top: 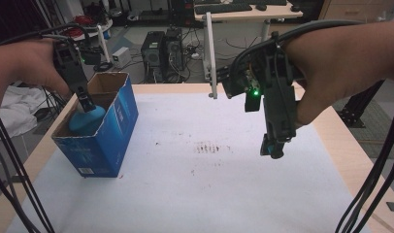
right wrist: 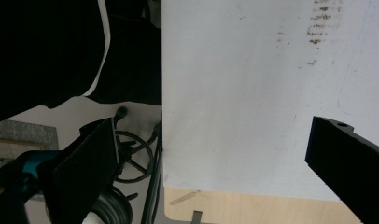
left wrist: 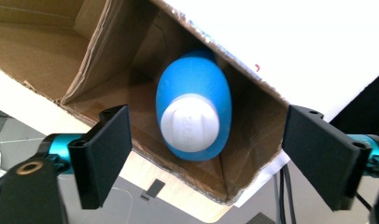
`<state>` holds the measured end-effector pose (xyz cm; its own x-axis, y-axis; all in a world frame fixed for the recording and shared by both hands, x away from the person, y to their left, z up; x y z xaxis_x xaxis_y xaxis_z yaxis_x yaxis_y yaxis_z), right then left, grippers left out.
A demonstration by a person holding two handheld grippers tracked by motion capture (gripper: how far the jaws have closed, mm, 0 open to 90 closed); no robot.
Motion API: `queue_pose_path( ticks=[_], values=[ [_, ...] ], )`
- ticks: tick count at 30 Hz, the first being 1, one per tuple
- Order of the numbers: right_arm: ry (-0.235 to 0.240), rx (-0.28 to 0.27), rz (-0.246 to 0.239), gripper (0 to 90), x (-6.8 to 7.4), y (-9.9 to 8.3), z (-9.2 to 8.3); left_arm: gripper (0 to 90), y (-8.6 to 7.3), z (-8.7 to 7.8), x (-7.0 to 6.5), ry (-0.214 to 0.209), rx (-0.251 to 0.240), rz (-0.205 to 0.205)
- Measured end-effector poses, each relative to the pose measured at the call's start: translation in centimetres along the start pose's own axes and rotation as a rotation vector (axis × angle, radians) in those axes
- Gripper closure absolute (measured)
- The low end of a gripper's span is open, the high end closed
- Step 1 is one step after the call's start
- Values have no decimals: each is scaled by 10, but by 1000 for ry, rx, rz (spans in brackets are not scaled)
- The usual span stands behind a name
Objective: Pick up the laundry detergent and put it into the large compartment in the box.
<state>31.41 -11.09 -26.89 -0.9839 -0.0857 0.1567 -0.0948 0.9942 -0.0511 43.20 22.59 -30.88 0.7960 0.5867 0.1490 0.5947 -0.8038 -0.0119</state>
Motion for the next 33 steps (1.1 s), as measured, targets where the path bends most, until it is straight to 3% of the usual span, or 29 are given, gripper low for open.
queue_pose_path(
  ticks=[12, 19, 23, 28, 33],
  values=[
    [4, 1, 17, 14, 3, -1, -1, 81, 19, -13, -16, -50, -30, 10],
    [6, 2, 19, 14, 2, -2, 0, 47, 30, -13, -25, -66, -29, 48],
    [8, 2, 16, 14, 2, -3, 0, 17, 37, -14, -36, -94, -28, 90],
    [11, -5, 2, 14, 0, -3, 1, 16, 51, -15, -49, -100, -33, 133],
    [12, -1, 8, 14, -2, -3, 2, 16, 65, -15, -60, -96, -47, 213]
  ],
)
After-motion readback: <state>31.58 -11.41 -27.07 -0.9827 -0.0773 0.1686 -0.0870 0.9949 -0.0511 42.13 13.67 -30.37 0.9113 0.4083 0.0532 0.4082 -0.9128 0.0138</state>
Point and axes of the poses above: each handheld gripper's, and its own axes: z roughly forward along the jaws, y roughly out of its top, x roughly to its left, the point moved 10 cm from there along z, roughly forward along the jaws, and after that the axes turned 6 degrees about y, right-handed, at the moved point
